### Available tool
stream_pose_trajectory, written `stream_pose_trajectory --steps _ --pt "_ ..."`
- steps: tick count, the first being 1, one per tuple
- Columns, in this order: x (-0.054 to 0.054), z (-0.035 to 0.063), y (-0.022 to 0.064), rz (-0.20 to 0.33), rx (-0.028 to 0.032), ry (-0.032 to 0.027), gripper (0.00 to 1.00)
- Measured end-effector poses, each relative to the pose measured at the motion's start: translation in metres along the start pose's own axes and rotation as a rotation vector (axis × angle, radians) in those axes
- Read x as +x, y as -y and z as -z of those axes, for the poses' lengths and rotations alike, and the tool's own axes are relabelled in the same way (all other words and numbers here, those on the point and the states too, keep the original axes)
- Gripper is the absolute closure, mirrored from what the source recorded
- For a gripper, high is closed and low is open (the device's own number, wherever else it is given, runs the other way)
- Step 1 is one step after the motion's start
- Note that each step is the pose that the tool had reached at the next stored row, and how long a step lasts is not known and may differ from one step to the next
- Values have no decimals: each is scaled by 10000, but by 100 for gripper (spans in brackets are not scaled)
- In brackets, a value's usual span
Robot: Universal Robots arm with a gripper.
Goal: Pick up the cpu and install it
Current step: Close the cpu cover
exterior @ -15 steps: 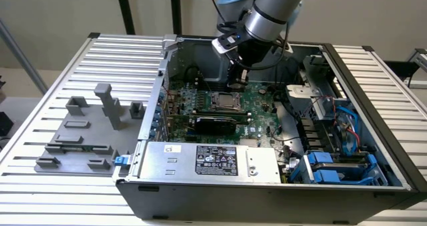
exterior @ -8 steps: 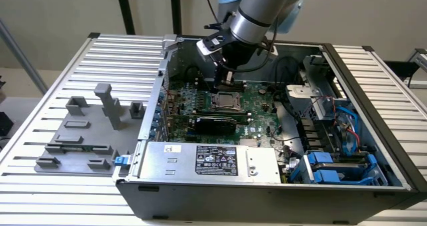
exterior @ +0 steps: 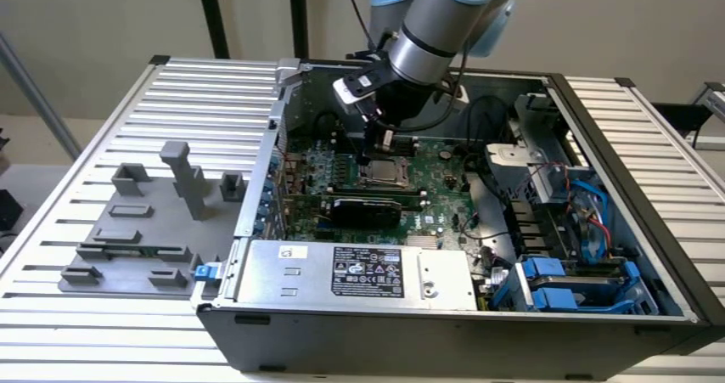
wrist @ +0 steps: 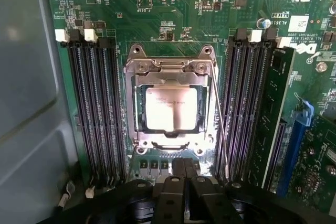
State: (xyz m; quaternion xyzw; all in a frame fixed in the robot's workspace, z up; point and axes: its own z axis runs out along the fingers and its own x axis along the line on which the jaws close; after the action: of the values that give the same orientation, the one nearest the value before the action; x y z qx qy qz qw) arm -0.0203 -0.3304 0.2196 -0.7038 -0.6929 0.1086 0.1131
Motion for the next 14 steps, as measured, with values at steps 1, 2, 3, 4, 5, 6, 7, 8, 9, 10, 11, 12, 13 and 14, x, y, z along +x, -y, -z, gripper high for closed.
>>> stream_pose_trajectory --steps 1,2,3,4,5,6,7,8,9,10,11,12,13,14 --pt "0 -18 -6 -1 -1 1 89" --pt "0 -35 -11 -1 -1 2 89" --pt "0 -51 -17 -1 -3 1 89" --pt "0 -70 -23 -2 -7 1 89" --pt "0 -87 -28 -3 -18 0 89" --pt "0 -104 -33 -2 -32 0 89" --pt "0 -121 -39 -1 -46 0 89" --pt "0 -135 -44 -1 -60 -1 89" --pt "0 -145 -47 0 -72 -2 89" --pt "0 -153 -50 0 -81 -1 89" --pt "0 -161 -52 0 -87 -1 89" --pt "-1 -170 -55 0 -95 -1 89" --pt "-1 -182 -59 -1 -105 0 89" --pt "-1 -194 -63 -1 -113 -2 89"
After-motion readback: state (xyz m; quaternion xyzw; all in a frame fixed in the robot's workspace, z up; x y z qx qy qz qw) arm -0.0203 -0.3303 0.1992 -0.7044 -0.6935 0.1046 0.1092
